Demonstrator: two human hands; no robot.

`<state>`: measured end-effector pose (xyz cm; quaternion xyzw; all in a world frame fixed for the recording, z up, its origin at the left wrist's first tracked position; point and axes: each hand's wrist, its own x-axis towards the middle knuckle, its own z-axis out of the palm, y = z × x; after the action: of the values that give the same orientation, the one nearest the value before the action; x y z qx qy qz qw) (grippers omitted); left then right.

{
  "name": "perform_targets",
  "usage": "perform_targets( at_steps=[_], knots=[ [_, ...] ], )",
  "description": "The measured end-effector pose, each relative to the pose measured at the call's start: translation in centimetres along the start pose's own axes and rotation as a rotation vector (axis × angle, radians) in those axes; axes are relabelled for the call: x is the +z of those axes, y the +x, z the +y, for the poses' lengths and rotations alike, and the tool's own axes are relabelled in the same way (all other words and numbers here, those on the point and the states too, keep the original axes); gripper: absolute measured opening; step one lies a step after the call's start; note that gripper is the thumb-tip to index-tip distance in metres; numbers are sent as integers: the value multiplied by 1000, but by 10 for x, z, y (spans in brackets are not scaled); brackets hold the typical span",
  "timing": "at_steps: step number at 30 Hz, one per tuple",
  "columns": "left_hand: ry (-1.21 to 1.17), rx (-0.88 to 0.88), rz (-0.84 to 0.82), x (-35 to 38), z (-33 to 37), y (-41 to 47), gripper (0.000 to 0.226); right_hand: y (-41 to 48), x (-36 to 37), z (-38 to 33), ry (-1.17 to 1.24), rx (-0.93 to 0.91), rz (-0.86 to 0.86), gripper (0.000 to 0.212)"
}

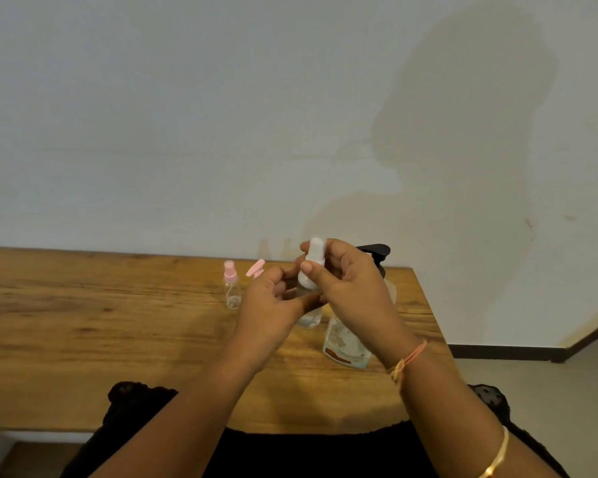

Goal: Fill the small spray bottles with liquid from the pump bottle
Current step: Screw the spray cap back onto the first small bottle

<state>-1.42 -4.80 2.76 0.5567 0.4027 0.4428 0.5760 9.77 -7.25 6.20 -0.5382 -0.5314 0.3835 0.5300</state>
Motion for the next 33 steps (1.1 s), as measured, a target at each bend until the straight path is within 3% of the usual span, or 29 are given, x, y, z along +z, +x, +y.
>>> perform_targets(
  at_steps=[2, 4, 13, 20, 29, 33],
  knots=[
    [-16, -32, -56, -5, 2, 3, 36, 0, -9, -6, 135, 47, -149, 22],
    [-26, -37, -84, -5, 2, 4, 40, -1, -14, -6, 143, 52, -174, 23],
    [17, 25, 54, 5, -3, -2, 31, -2, 14, 9, -188, -50, 147, 9],
    [-60, -108, -193, -10, 6, 3, 40, 1, -17, -2, 111, 82, -255, 25],
    [54, 21, -18, 6, -4, 0, 35, -1, 10, 11, -166, 13, 102, 10],
    [43, -28, -30, 1, -4, 1, 35, 2, 9, 11, -131, 73, 37, 11]
  ],
)
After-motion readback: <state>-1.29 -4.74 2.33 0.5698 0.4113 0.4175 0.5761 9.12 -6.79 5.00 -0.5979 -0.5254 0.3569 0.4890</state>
